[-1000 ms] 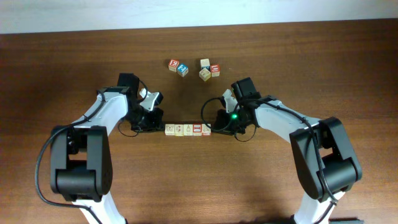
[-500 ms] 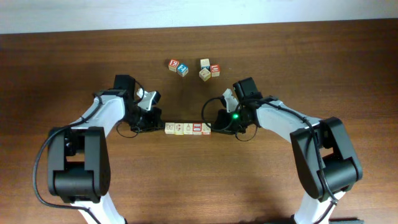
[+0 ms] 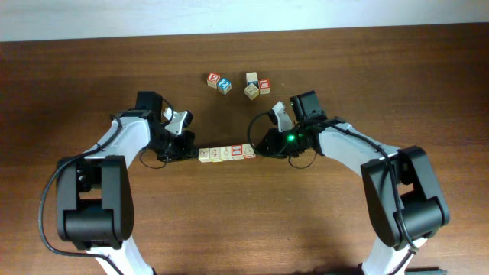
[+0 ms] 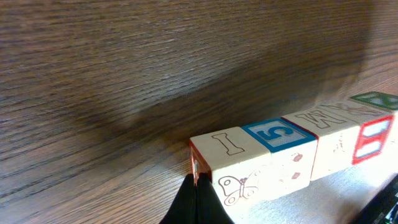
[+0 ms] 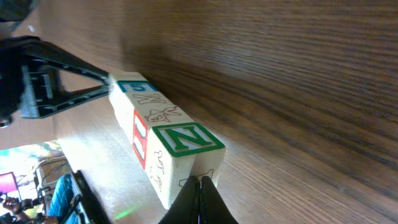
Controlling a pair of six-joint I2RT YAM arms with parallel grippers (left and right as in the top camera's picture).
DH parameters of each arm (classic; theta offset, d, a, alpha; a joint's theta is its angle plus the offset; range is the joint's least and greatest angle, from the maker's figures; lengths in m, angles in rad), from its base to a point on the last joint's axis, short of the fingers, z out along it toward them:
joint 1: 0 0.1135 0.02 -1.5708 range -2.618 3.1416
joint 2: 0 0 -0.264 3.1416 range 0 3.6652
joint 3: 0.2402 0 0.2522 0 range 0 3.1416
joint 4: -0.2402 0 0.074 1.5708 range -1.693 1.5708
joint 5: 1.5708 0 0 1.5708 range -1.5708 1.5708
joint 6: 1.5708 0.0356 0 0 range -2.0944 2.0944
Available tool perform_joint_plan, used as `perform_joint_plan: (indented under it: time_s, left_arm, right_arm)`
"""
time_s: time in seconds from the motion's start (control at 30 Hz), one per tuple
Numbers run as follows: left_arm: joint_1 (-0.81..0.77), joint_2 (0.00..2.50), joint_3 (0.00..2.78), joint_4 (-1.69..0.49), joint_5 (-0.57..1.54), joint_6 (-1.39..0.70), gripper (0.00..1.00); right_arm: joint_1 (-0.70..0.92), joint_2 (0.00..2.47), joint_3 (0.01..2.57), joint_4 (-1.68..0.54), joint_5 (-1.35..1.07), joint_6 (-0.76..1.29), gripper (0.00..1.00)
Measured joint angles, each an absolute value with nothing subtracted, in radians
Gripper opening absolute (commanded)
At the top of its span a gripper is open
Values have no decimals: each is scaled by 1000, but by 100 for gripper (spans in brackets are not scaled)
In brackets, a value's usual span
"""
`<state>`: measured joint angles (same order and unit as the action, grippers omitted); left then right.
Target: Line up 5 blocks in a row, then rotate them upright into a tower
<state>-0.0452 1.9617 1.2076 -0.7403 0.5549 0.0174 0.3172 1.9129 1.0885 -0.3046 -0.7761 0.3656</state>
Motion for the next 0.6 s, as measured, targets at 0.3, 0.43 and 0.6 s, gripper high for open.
perform_joint_plan:
  time_s: [0.3,0.43,0.6]
  left_arm:
    - [-43,1980,1184,-732,521,7,0]
    - [-122,1980,1182,-732,694,7,0]
    - [-120,1980,1182,-732,739,7,0]
  right_arm:
    - [361,1869,1146,-270,-987,363,5]
    - [461,1873,1159,-291,-1012,363,4]
    - [452,1885,1159,-313,-941,363,5]
